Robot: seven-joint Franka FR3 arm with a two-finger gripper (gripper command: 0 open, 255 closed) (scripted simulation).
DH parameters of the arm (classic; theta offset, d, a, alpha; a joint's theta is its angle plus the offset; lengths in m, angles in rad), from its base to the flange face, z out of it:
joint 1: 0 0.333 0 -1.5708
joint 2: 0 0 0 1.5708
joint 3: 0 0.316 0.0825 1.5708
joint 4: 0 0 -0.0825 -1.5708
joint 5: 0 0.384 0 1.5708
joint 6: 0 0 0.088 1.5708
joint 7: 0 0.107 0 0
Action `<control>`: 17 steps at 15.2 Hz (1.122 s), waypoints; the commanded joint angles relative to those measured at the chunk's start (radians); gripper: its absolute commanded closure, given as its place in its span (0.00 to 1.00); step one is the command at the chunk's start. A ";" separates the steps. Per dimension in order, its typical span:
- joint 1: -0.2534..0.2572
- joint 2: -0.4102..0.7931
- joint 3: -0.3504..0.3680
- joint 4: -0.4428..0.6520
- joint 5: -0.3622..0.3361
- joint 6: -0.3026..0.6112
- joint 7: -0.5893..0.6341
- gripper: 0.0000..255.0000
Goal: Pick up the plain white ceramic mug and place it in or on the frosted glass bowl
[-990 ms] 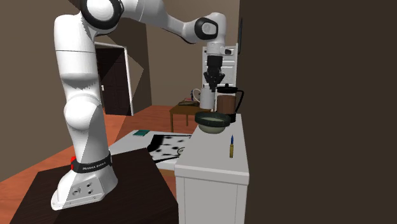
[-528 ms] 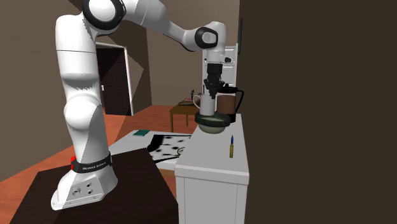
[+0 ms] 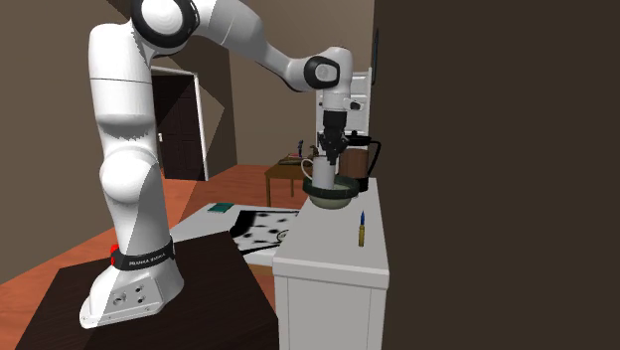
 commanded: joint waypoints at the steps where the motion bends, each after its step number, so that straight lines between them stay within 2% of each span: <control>1: 0.001 0.001 0.001 -0.001 0.000 0.002 0.001 1.00; 5: 0.001 0.001 0.001 -0.001 0.000 0.002 0.001 1.00; 6: 0.001 0.001 0.001 -0.001 0.000 0.002 0.001 0.00; 11: 0.001 0.001 0.001 -0.001 0.000 0.002 0.001 0.00; 15: 0.000 -0.014 0.000 0.109 -0.001 -0.122 0.002 0.00; 17: 0.000 -0.014 0.000 0.109 -0.001 -0.122 0.002 0.00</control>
